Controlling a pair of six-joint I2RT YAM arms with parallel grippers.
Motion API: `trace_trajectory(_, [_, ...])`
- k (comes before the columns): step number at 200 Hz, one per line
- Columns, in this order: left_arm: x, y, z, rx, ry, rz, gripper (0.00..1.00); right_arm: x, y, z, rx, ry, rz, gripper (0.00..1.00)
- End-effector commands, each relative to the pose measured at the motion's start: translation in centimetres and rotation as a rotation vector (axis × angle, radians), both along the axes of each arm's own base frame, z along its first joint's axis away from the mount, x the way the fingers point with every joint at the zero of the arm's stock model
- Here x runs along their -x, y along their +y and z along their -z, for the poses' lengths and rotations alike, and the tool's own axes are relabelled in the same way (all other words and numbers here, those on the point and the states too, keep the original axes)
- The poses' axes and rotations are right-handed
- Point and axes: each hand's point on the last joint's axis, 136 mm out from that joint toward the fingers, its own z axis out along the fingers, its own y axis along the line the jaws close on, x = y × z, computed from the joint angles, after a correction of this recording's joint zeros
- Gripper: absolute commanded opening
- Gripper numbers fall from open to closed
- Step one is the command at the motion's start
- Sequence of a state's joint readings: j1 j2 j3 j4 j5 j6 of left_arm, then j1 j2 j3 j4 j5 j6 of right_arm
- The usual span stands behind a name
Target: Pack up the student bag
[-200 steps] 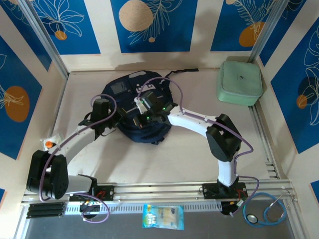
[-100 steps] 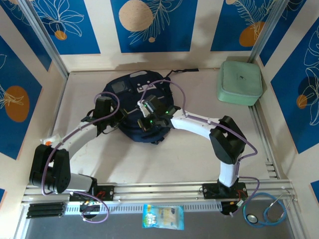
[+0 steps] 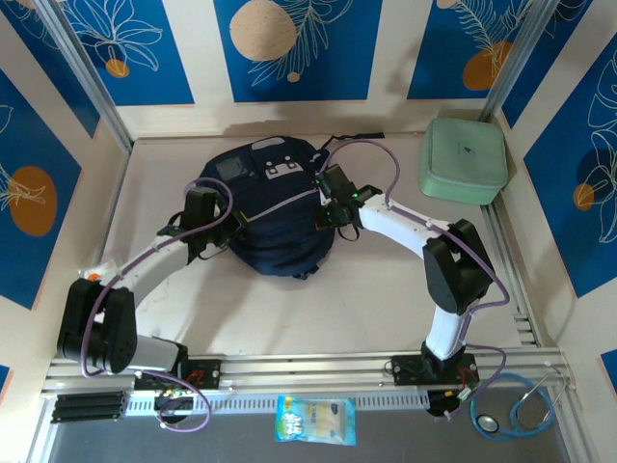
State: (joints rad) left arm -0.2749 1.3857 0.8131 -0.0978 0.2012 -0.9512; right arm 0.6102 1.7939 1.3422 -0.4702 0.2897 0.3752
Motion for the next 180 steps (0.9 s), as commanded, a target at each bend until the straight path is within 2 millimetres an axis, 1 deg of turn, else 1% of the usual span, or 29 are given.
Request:
trace_trajectory(1, [-1.5,-0.2,-1.3,-0.029,-0.058,0.039,0.00,1.2,-1.1,0.2,0.095,0.026,0.025,0.00])
trace_trajectory(16, [-2.0,-0.4,-1.1,-0.053,-0.063,0.081,0.00,2.8,0.3,0.5,0.089,0.038,-0.047,0.00])
trace_trajectory(23, [-2.3,-0.4,-0.6,-0.057,-0.053,0.100,0.00,3.9,1.0,0.8,0.079,0.050,-0.089,0.00])
trace_trajectory(41, [-2.8,-0.3,0.4,-0.038,-0.011,0.139,0.00,7.7,4.1,1.0,0.015,0.080,-0.254,0.00])
trace_trajectory(55, [-3.3,0.2,0.8,-0.042,-0.001,0.141,0.00,10.4,6.1,1.0,-0.038,0.097,-0.347,0.00])
trace_trajectory(62, [-3.6,0.8,0.9,-0.051,0.001,0.131,0.00,11.4,6.9,0.9,-0.071,0.110,-0.375,0.00])
trace_trajectory(69, [-3.9,1.3,0.8,-0.062,0.001,0.122,0.05,12.2,7.7,0.8,-0.096,0.124,-0.394,0.00])
trace_trajectory(75, [-4.1,1.7,0.6,-0.071,-0.003,0.115,0.07,12.5,8.3,0.7,-0.111,0.128,-0.401,0.00])
trace_trajectory(83, [-4.2,2.1,0.3,-0.080,-0.011,0.116,0.07,12.8,9.1,0.7,-0.130,0.131,-0.405,0.00])
trace_trajectory(100, [-4.1,2.8,-0.8,-0.105,-0.025,0.123,0.21,12.8,11.1,0.3,-0.173,0.132,-0.418,0.00])
trace_trajectory(106, [-3.9,3.1,-1.0,-0.115,-0.025,0.123,0.23,12.8,11.7,0.3,-0.180,0.134,-0.414,0.00])
trace_trajectory(125, [-2.6,4.3,-1.2,-0.155,-0.002,0.113,0.28,12.1,13.8,-0.2,-0.204,0.125,-0.401,0.00])
trace_trajectory(133, [-1.9,5.0,-1.1,-0.173,0.013,0.098,0.31,11.6,14.5,-0.4,-0.210,0.118,-0.394,0.00])
trace_trajectory(154, [-0.2,6.2,-1.1,-0.201,0.025,0.058,0.37,10.4,16.0,-1.1,-0.233,0.097,-0.376,0.00])
trace_trajectory(162, [0.4,6.1,-1.2,-0.185,0.032,0.054,0.38,10.0,16.4,-1.4,-0.242,0.089,-0.375,0.00])
trace_trajectory(180, [1.2,5.0,-1.4,-0.114,0.045,0.066,0.39,9.4,17.0,-2.3,-0.264,0.070,-0.381,0.00])
